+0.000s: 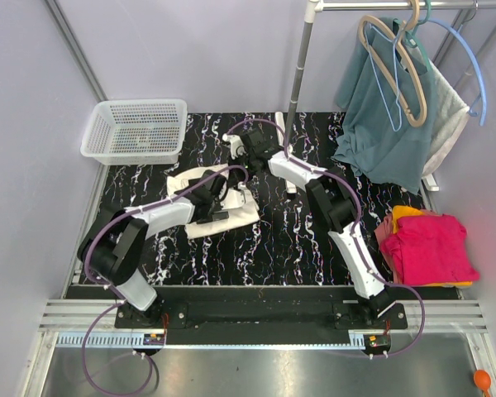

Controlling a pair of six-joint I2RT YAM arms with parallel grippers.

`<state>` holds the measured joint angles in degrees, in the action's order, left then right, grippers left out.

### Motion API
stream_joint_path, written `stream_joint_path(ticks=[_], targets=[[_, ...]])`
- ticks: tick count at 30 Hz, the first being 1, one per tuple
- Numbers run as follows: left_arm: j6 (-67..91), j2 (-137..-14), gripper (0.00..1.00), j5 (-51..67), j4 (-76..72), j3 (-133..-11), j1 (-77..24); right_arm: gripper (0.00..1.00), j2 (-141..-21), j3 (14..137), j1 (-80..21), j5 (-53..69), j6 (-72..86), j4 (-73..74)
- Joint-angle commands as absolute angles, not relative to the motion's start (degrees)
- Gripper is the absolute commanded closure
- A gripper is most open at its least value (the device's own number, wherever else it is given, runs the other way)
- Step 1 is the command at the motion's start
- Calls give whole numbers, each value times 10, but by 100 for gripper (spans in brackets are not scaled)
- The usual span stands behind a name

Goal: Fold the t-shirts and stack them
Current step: Fold the tshirt, then neatly place the folded tshirt to the corner

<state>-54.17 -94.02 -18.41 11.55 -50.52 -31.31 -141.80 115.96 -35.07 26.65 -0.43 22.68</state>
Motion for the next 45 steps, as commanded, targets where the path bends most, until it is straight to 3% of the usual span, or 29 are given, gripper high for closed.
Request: stream_joint_path(ticks=[1,8,14,29,45], targets=[[-515,-874,5,-159,146,-540,-309,100,-1362,1129,-363,244,-25,271],[-487,-791,3,-157,128,-611,-275,100,-1263,1061,-364,157,-40,301],[-481,-794,2,-169,105,-643,-226,100,-1166,977,-363,99,-40,334],[-454,-823,2,-176,93,-618,-209,100,-910,838,-333,-58,-112,468],[-445,-808,2,-150,105,-599,-212,100,-698,709,-229,-215,-158,617]])
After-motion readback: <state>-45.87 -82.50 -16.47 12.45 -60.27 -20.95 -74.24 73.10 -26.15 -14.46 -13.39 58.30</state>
